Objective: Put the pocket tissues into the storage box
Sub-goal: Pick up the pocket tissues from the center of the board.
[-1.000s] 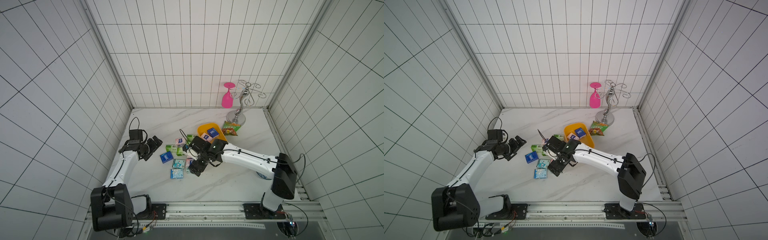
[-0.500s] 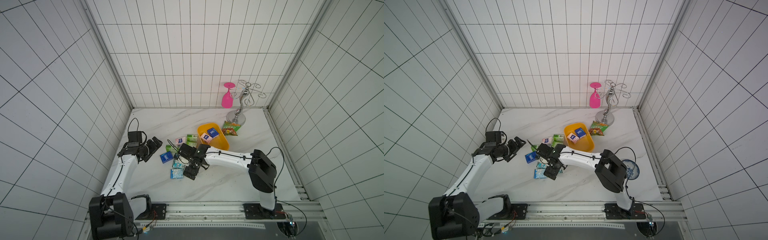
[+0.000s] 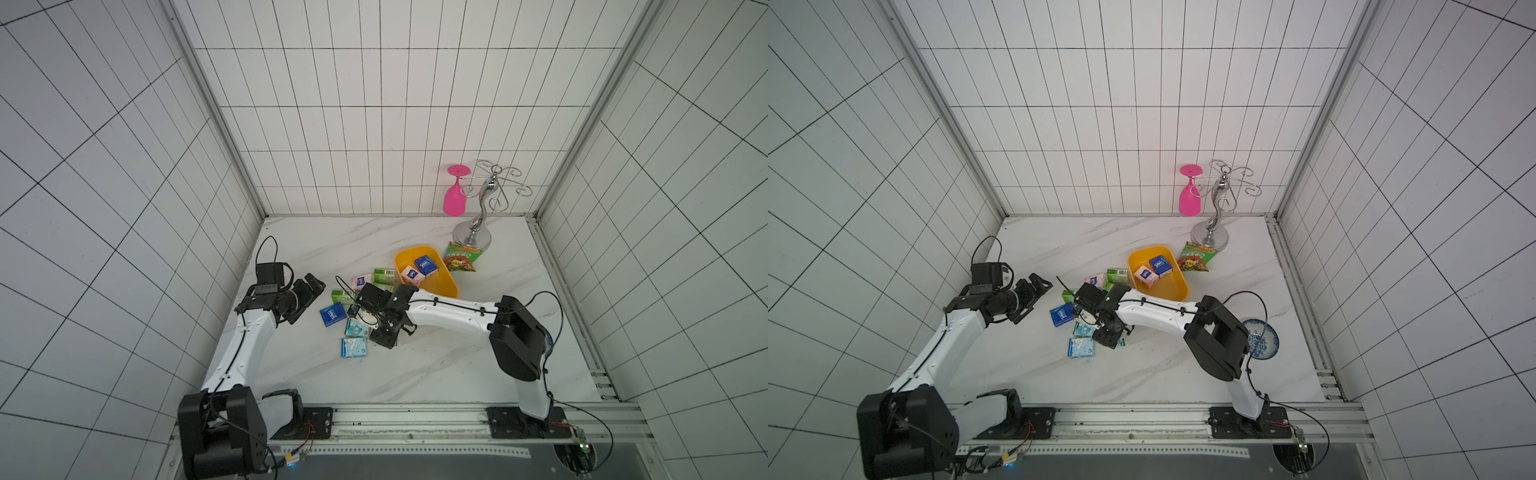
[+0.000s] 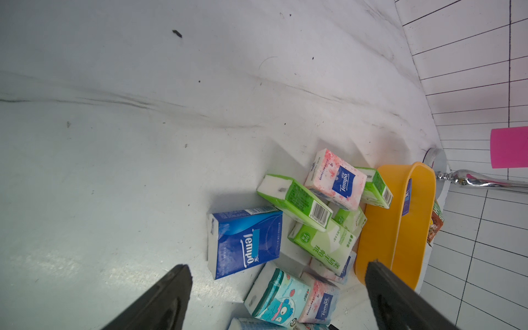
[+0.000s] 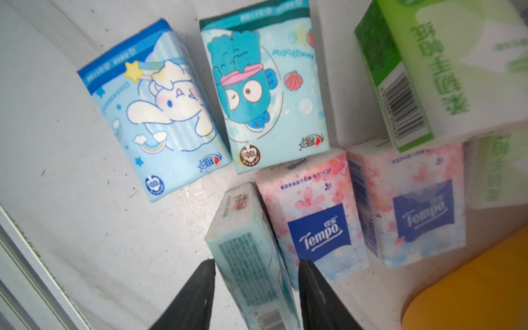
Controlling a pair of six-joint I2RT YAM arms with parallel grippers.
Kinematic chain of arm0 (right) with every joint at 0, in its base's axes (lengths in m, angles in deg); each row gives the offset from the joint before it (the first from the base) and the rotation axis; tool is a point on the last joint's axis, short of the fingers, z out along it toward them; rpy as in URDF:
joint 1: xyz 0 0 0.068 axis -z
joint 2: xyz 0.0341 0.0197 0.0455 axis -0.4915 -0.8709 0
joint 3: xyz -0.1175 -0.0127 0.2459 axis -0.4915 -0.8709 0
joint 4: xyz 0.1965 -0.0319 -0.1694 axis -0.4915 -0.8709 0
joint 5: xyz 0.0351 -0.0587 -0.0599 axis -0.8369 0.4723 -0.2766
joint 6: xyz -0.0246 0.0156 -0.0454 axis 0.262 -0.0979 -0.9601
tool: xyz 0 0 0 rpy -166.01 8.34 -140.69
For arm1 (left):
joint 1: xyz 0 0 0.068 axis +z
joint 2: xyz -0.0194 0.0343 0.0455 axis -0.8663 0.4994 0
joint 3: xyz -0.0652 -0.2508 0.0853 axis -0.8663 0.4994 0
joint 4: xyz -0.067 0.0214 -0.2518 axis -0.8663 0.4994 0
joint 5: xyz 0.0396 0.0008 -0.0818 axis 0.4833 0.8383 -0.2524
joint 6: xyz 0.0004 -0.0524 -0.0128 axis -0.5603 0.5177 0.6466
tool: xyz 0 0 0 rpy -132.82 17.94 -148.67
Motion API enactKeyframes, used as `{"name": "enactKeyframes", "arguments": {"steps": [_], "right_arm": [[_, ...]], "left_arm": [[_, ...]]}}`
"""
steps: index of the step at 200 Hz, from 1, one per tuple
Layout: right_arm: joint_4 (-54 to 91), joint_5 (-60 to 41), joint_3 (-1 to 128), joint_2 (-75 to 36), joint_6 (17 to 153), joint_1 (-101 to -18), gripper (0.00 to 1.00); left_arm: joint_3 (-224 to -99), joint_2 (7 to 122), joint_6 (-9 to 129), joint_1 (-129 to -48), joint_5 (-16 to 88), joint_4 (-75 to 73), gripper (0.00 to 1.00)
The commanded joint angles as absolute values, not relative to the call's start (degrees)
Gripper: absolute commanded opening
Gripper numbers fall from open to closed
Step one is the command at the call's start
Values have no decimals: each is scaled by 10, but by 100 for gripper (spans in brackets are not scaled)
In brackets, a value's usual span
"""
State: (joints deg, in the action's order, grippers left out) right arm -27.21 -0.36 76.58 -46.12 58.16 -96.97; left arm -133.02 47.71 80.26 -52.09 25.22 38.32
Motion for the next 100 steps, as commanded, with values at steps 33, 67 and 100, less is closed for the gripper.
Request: {"name": "enactKeyframes", "arguments": {"steps": [33,67,100], "right_arm": [[-287,-36,770,-483,595,-970,43],[-286,-42,768,-478,605,-969,18],[-295,-72,775,-445,637,-954,0]], "left_arm": [[-1332,483,801,-519,243,373,98],[-1335,485,802,-519,241,374,98],[-1345,489,795,-519,237,376,98]]}}
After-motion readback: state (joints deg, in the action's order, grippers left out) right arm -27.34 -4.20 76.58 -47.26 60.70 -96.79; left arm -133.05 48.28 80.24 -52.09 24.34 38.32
